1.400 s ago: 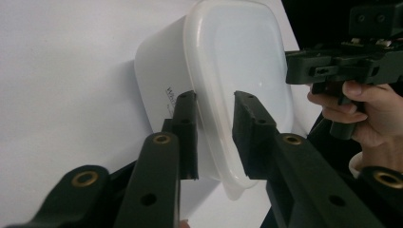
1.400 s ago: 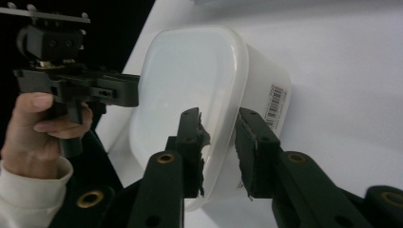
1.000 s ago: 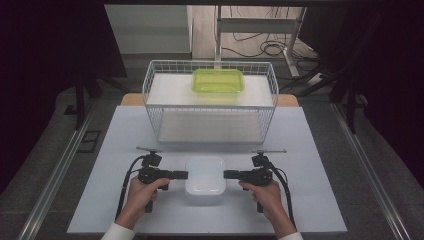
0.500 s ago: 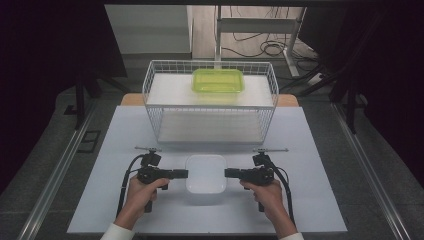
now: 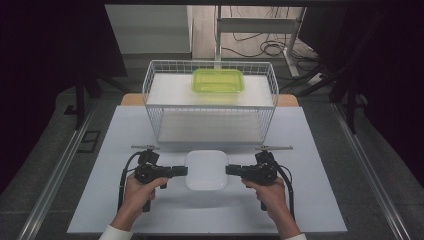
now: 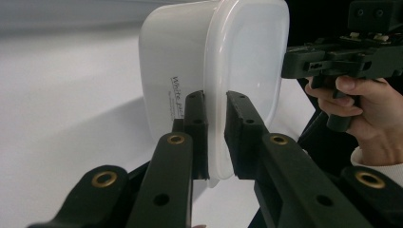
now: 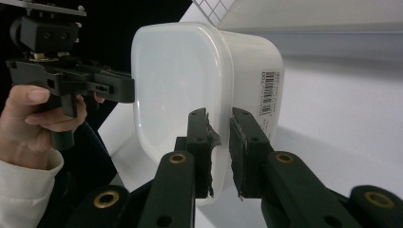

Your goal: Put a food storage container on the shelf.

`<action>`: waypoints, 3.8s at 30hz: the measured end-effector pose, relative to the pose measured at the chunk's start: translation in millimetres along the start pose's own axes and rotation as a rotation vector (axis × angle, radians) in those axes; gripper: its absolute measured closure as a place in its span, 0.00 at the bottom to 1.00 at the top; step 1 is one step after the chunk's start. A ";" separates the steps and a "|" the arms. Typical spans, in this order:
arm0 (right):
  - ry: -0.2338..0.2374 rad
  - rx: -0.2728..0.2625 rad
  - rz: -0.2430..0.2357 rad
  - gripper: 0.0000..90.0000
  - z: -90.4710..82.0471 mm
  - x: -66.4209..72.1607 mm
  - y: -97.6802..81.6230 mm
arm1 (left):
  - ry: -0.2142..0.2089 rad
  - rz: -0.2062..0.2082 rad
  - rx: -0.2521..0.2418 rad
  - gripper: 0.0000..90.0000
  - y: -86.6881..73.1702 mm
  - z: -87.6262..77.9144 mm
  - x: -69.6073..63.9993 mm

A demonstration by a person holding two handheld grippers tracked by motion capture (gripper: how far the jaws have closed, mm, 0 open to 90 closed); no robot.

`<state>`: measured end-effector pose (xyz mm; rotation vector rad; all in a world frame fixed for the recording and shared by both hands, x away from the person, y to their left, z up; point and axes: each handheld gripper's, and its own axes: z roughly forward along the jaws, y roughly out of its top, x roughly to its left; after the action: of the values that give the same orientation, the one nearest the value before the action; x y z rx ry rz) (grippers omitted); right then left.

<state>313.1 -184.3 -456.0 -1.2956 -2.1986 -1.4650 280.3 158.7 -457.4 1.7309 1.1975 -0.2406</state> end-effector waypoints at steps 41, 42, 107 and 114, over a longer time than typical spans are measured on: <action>-0.020 -0.084 -0.155 0.87 -28.8 43.6 49.0 | -0.004 0.118 -0.075 0.89 48.9 -36.9 -33.0; -0.021 -0.087 -0.160 0.87 -29.8 44.6 51.4 | -0.002 0.124 -0.076 0.89 51.1 -37.7 -33.8; -0.037 -0.242 -0.262 0.87 -79.0 66.1 179.3 | 0.020 0.261 -0.143 0.88 199.6 -59.3 -75.7; -0.041 -0.253 -0.256 0.87 -80.4 62.8 200.1 | 0.039 0.263 -0.155 0.88 219.5 -58.9 -79.1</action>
<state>402.7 -190.8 -250.1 -1.1531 -2.3363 -1.8800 396.4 150.0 -246.8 1.7397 0.9766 0.0434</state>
